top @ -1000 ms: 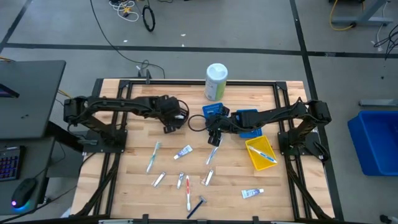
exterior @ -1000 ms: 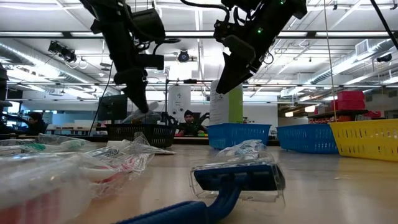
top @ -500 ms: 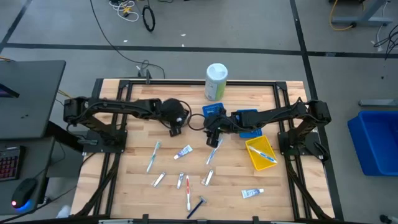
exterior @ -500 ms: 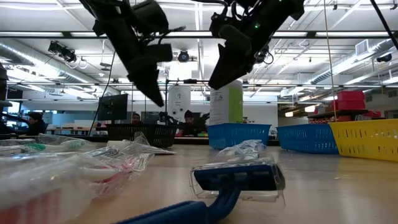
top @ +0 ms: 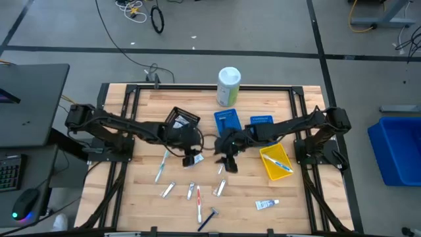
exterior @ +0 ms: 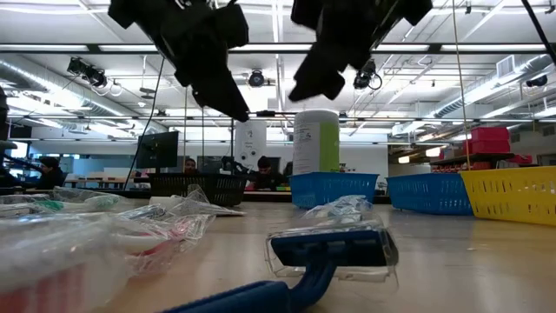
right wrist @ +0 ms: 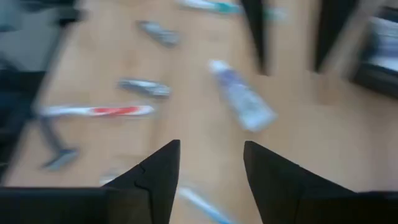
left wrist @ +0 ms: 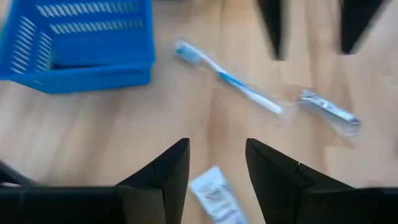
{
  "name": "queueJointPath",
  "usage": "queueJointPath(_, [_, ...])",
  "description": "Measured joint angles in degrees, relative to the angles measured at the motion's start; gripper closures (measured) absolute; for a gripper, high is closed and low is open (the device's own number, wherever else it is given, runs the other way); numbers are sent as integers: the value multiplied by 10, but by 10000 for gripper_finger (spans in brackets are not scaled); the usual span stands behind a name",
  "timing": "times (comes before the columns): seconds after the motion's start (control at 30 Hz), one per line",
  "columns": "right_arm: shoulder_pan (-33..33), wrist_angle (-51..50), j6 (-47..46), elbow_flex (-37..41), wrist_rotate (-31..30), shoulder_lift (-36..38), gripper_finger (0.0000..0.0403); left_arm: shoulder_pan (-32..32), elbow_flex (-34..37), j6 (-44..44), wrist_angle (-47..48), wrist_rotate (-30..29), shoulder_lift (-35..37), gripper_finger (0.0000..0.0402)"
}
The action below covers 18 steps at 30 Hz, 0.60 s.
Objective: Pick & Place Travel size toiletries
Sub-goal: Put the razor into the left blue basket
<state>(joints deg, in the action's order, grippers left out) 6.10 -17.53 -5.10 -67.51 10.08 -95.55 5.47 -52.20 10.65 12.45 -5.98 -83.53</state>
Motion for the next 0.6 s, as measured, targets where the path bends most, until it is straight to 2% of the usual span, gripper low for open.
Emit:
queueJointPath(0.2, [59,44,-1,0,11,0,234,58,0,45,0,-29,0,238])
queueJointPath(0.43, [136,118,-85,0,10,-15,231,134,0,95,-7,-55,0,238])
queueJointPath(0.53, [168,152,-101,0,-5,-35,225,172,0,95,-16,-58,0,238])
queueJointPath(0.6, [186,170,-108,0,-26,-52,220,196,0,98,-19,-80,0,238])
